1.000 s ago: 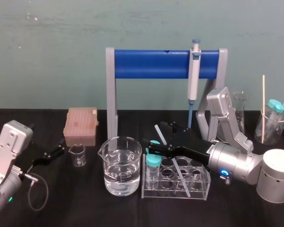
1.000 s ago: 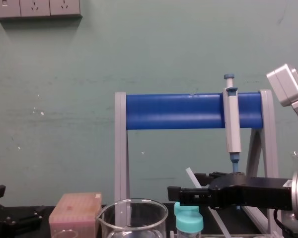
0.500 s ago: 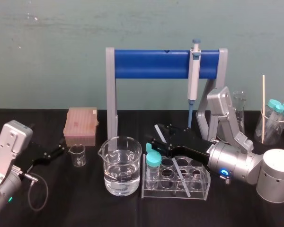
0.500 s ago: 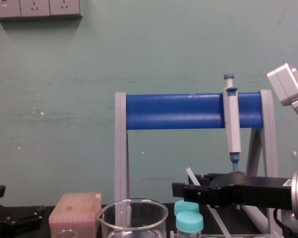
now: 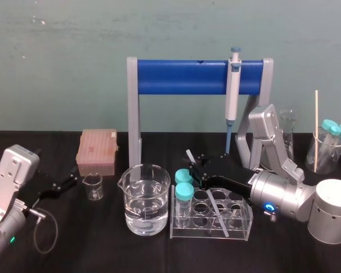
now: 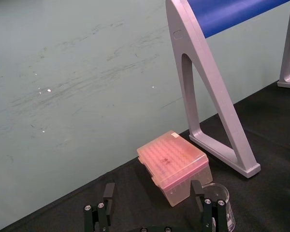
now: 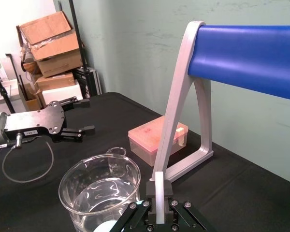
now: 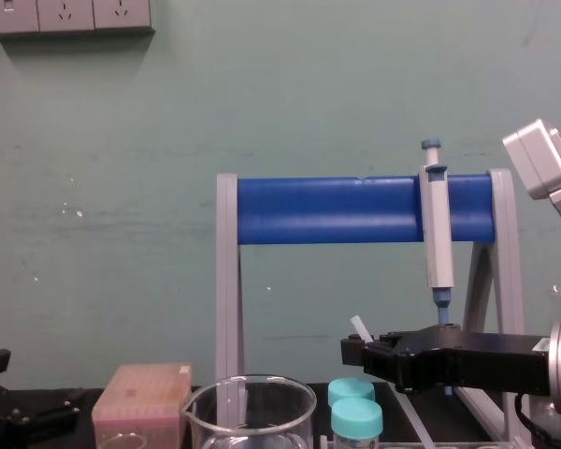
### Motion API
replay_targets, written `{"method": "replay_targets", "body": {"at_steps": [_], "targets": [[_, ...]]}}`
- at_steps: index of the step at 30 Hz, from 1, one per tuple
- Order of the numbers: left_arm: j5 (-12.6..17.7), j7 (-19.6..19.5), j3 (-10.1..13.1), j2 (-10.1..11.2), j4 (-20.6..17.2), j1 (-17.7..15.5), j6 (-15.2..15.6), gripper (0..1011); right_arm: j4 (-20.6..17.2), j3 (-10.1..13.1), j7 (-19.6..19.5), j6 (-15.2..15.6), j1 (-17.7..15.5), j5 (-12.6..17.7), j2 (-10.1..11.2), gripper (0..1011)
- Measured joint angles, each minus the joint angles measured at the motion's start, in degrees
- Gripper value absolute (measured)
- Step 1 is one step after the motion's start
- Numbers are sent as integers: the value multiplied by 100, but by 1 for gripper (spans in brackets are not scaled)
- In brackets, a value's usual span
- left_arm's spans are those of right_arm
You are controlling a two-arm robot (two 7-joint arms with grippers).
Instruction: Pick up the stirring rod with one hand, then place it down.
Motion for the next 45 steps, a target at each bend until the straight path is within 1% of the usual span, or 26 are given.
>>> {"method": "replay_targets", "body": {"at_steps": [2, 7, 9, 13, 14, 17, 18, 20, 21, 23, 24, 27, 28, 31, 32, 35, 41, 45], "targets": [[0, 0, 0, 0, 0, 0, 0, 1000, 0, 0, 0, 0, 0, 0, 0, 72], [0, 0, 0, 0, 0, 0, 0, 1000, 0, 0, 0, 0, 0, 0, 0, 67], [0, 0, 0, 0, 0, 0, 0, 1000, -1, 19, -2, -61, -17, -1, -7, 67], [0, 0, 0, 0, 0, 0, 0, 1000, -12, 146, -64, -467, -124, -16, -68, 67], [0, 0, 0, 0, 0, 0, 0, 1000, -34, 203, -84, -641, -176, -17, -90, 67], [0, 0, 0, 0, 0, 0, 0, 1000, -76, 306, -92, -925, -276, -13, -127, 67], [0, 0, 0, 0, 0, 0, 0, 1000, -116, 381, -95, -1127, -350, 10, -151, 67], [0, 0, 0, 0, 0, 0, 0, 1000, -155, 454, -95, -1305, -427, 27, -176, 67], [0, 0, 0, 0, 0, 0, 0, 1000, -202, 539, -92, -1489, -512, 64, -198, 67], [0, 0, 0, 0, 0, 0, 0, 1000, -252, 619, -89, -1654, -594, 102, -215, 67], [0, 0, 0, 0, 0, 0, 0, 1000, -320, 700, -72, -1786, -673, 143, -228, 67], [0, 0, 0, 0, 0, 0, 0, 1000, -437, 817, -34, -1932, -770, 218, -235, 67], [0, 0, 0, 0, 0, 0, 0, 1000, -530, 898, -9, -2004, -819, 273, -236, 67], [0, 0, 0, 0, 0, 0, 0, 1000, -689, 1032, 8, -2061, -863, 385, -239, 67], [0, 0, 0, 0, 0, 0, 0, 1000, -795, 1129, 11, -2079, -875, 464, -247, 67], [0, 0, 0, 0, 0, 0, 0, 1000, -974, 1307, -8, -2115, -863, 588, -262, 67], [0, 0, 0, 0, 0, 0, 0, 1000, -1116, 1575, -114, -2218, -755, 618, -258, 67], [0, 0, 0, 0, 0, 0, 0, 1000, -1139, 1666, -171, -2234, -722, 571, -243, 67]]}}
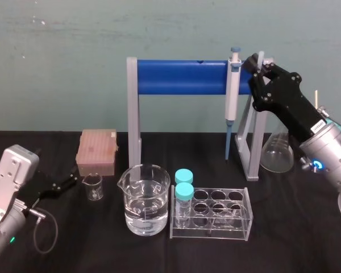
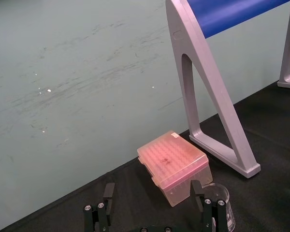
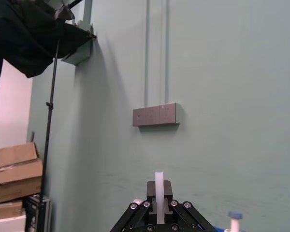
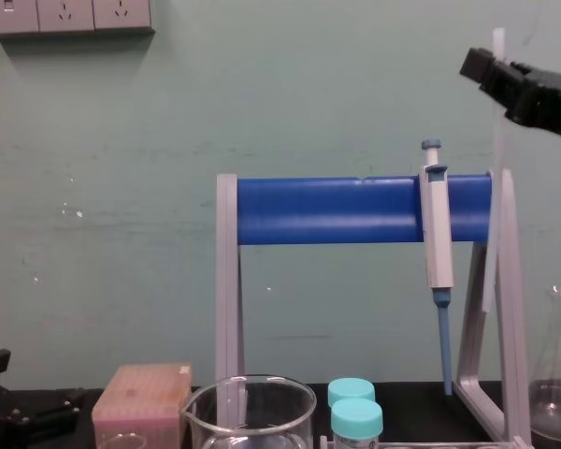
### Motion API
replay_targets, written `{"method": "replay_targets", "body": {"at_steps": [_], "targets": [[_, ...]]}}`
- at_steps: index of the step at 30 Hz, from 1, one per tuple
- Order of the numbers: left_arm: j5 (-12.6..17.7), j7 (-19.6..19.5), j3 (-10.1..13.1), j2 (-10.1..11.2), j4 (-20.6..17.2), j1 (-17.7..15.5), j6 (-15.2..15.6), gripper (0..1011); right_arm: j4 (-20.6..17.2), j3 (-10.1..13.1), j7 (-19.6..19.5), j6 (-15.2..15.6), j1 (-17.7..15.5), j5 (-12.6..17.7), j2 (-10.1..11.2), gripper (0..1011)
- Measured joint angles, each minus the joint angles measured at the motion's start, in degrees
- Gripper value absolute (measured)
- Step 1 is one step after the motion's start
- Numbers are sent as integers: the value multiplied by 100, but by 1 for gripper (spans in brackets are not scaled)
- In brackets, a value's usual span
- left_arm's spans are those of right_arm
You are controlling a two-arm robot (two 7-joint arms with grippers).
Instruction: Pick up the stirring rod with one hand, then place it down.
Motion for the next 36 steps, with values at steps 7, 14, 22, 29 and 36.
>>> {"method": "replay_targets", "body": {"at_steps": [7, 14, 22, 29, 36], "targets": [[0, 0, 0, 0, 0, 0, 0, 1000, -31, 80, -21, 0, -17, -70, 24, 67], [0, 0, 0, 0, 0, 0, 0, 1000, -33, 104, -19, 20, -36, -106, 24, 67], [0, 0, 0, 0, 0, 0, 0, 1000, -35, 105, 10, 52, -63, -138, 28, 67], [0, 0, 0, 0, 0, 0, 0, 1000, -28, 94, 35, 68, -66, -140, 28, 67], [0, 0, 0, 0, 0, 0, 0, 1000, -13, 78, 56, 80, -65, -138, 24, 67]]}}
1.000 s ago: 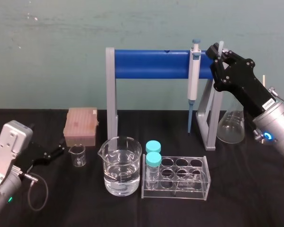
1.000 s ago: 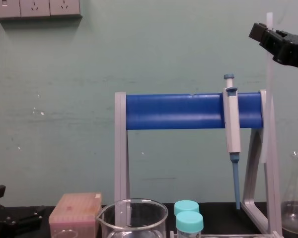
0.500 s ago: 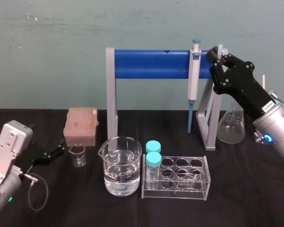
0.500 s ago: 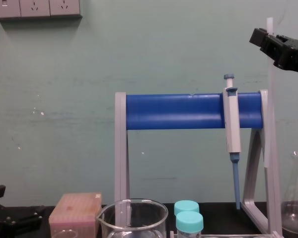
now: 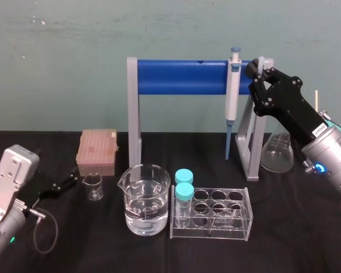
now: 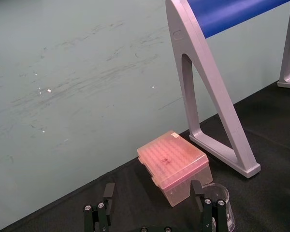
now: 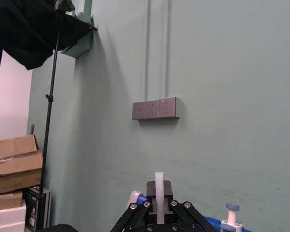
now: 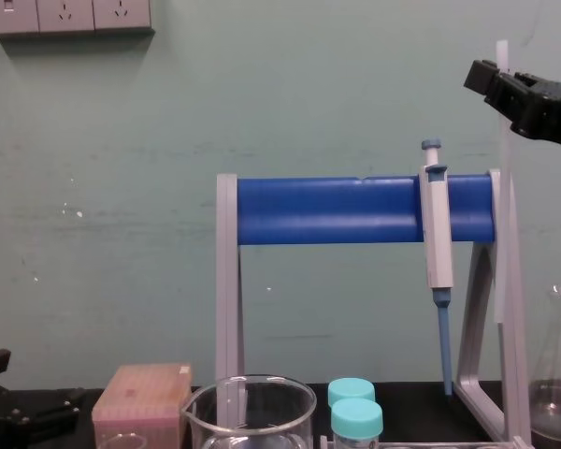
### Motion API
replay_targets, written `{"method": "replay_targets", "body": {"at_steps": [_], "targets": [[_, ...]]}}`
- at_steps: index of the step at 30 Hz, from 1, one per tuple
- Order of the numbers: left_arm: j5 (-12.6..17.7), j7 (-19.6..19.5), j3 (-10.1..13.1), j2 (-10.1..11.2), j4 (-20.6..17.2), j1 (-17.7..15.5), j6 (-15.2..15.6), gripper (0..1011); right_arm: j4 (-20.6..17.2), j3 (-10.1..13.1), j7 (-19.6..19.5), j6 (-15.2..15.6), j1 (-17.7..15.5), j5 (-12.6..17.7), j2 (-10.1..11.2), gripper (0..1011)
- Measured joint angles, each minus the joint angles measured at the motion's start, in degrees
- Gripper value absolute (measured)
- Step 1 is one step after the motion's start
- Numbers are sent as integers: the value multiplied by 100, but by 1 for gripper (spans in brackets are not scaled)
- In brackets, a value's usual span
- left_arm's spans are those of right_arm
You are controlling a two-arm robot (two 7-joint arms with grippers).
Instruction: Pick up the stirring rod with one hand, then place it down.
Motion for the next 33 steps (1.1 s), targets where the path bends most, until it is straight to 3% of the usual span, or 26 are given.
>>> {"method": "replay_targets", "body": {"at_steps": [33], "targets": [[0, 0, 0, 0, 0, 0, 0, 1000, 127, -48, 22, 46, 56, 35, -20, 67]]}}
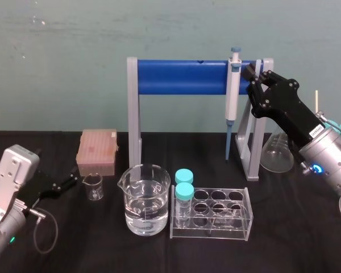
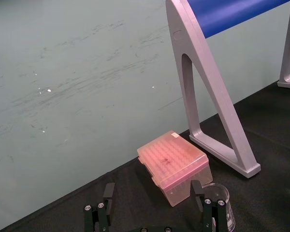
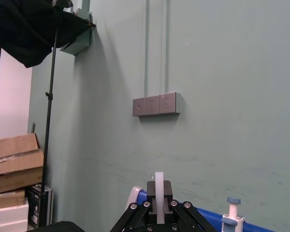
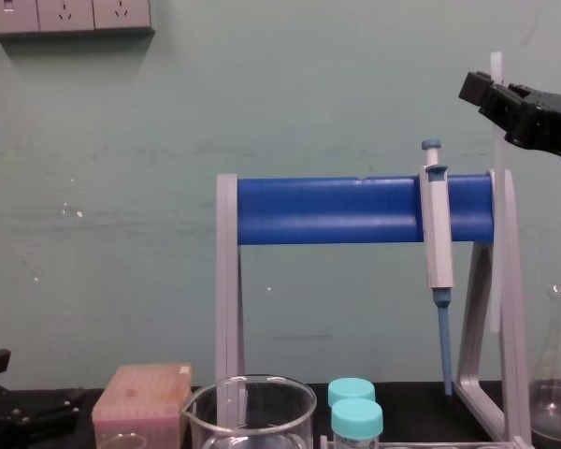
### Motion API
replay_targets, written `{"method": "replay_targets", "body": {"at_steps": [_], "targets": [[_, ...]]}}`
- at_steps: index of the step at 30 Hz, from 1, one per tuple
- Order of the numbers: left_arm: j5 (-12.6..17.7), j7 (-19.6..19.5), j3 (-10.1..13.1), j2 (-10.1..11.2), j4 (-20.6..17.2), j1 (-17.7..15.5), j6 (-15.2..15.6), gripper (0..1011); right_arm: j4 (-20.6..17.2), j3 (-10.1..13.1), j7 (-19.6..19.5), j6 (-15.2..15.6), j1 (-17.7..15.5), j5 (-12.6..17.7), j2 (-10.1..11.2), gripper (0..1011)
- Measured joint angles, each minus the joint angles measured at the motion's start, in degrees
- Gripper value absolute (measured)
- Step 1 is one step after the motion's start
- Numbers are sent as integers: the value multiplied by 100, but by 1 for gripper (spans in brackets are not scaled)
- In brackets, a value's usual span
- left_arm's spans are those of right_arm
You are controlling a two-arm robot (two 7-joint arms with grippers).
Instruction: Pick up the stirring rod with one hand, then place it down.
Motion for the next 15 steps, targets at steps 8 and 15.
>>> {"method": "replay_targets", "body": {"at_steps": [8, 15], "targets": [[0, 0, 0, 0, 0, 0, 0, 1000, 34, -8, 5, 4, 16, 2, -2, 67], [0, 0, 0, 0, 0, 0, 0, 1000, 53, -14, 22, 2, 19, 4, -1, 67]]}}
